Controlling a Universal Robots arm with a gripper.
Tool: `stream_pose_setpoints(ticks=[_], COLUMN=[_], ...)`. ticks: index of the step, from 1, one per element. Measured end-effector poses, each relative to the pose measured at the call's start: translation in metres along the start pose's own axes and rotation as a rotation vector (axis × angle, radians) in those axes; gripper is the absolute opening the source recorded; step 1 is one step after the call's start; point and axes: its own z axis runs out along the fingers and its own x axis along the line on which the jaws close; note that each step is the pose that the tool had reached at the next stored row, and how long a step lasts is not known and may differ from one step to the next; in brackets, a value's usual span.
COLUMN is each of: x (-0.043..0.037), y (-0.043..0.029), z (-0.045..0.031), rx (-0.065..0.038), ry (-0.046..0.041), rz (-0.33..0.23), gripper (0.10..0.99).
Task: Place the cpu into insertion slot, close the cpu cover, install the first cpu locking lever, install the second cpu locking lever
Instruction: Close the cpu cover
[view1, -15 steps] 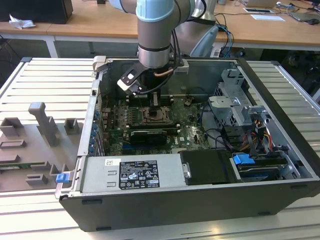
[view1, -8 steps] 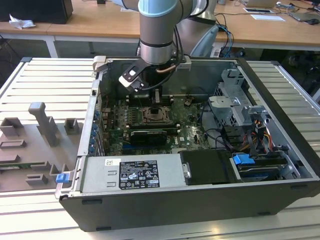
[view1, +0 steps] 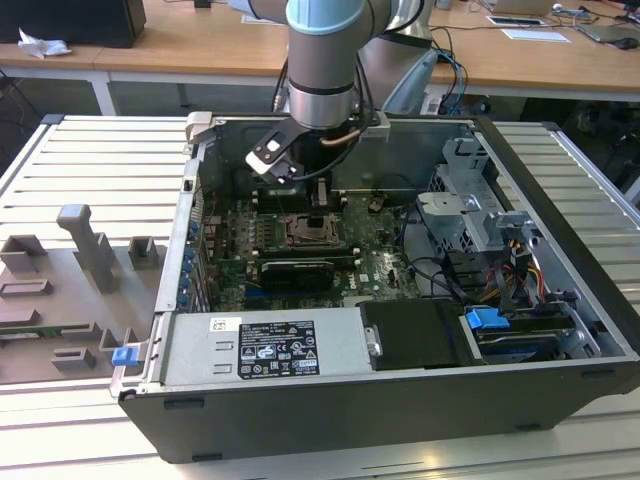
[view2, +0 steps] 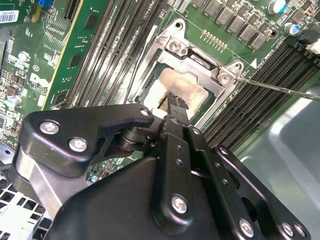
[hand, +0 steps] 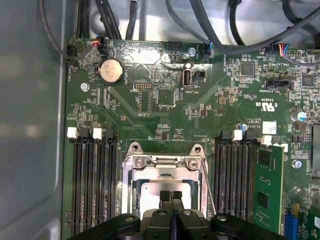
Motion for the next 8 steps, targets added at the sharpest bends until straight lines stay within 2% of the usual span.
stream_pose_setpoints(ticks=[8], x=[0.0], y=[0.0006], z=[-0.0005], rx=[0.0], ry=[-0.0001], rz=[0.0], gripper=[0.106])
